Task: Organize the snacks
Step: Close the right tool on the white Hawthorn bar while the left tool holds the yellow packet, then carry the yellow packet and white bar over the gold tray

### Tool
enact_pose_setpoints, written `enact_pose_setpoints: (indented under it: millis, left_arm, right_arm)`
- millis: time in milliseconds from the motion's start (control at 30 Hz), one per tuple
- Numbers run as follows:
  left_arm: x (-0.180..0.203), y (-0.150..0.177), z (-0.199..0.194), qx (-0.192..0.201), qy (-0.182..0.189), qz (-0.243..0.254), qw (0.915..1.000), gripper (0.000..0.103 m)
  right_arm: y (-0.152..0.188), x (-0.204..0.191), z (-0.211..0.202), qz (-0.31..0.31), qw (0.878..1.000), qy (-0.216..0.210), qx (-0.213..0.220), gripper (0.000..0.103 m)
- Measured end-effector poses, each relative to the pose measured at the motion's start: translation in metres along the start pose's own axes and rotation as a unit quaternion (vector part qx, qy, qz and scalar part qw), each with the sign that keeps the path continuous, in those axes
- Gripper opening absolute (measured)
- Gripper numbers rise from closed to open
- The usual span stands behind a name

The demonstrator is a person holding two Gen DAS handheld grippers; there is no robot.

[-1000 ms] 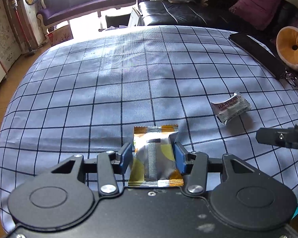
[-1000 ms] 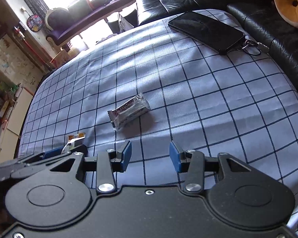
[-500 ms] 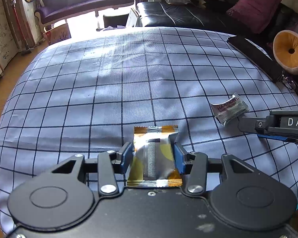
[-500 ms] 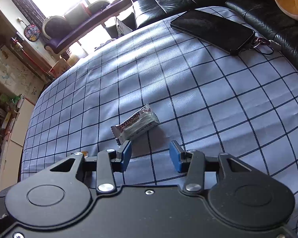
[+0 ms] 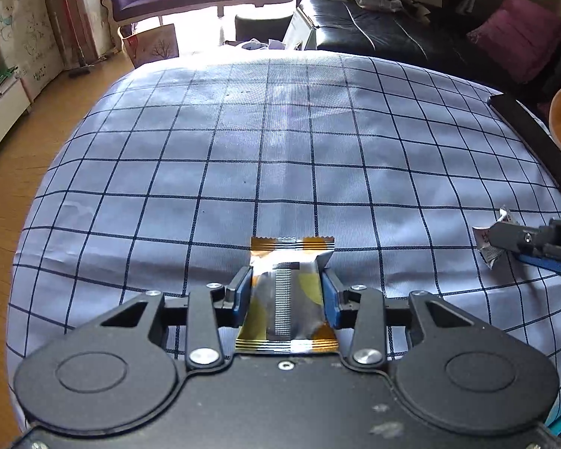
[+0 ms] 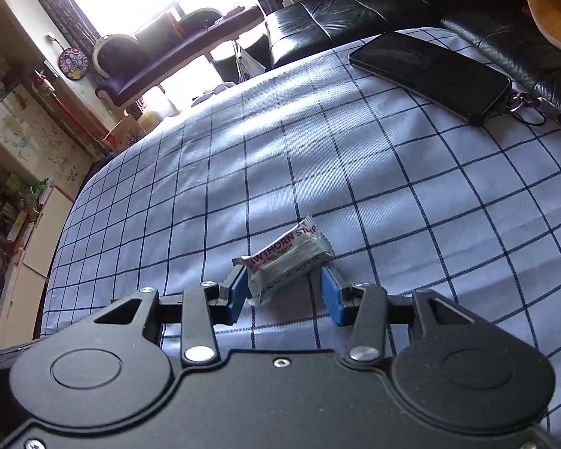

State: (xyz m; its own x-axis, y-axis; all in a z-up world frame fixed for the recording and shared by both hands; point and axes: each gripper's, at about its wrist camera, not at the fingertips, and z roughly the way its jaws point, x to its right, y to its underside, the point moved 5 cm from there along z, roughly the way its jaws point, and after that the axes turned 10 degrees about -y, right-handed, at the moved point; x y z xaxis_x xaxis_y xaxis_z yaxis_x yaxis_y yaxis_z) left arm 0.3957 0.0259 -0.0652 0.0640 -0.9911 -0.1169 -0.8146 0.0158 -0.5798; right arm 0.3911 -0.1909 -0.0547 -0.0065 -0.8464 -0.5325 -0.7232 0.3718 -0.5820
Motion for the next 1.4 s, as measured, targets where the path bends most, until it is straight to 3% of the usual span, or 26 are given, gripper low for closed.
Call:
enact_pose_setpoints:
  millis: [333,467,733,1167,1400]
  left_arm:
    - [0.003,0.006,-0.002,0.01,-0.005,0.004,0.9999,0.041]
    - [0.003,0.007,-0.002,0.013,-0.007,0.005,0.9999,0.041]
    - [0.008,0.008,-0.004,0.016,-0.019,0.01,0.9996,0.041]
    - [0.017,0.01,-0.015,0.024,-0.039,0.025,0.9986,0.039]
    - [0.011,0.015,-0.046,0.009,-0.032,0.007,0.9994,0.037]
  right_arm:
    - [-0.003,-0.021,0.02,-0.076,0.996,0.054,0.002,0.052]
    - [0.005,-0.022,0.016,-0.117,0.99,0.074,0.003,0.037]
    - [0.019,-0.011,-0.013,-0.123,0.989,0.076,-0.003,0.03]
    - [0.036,-0.004,-0.075,-0.097,0.994,0.053,0.017,0.03]
    - [0.052,-0.002,-0.116,-0.095,0.994,0.046,0.036,0.03]
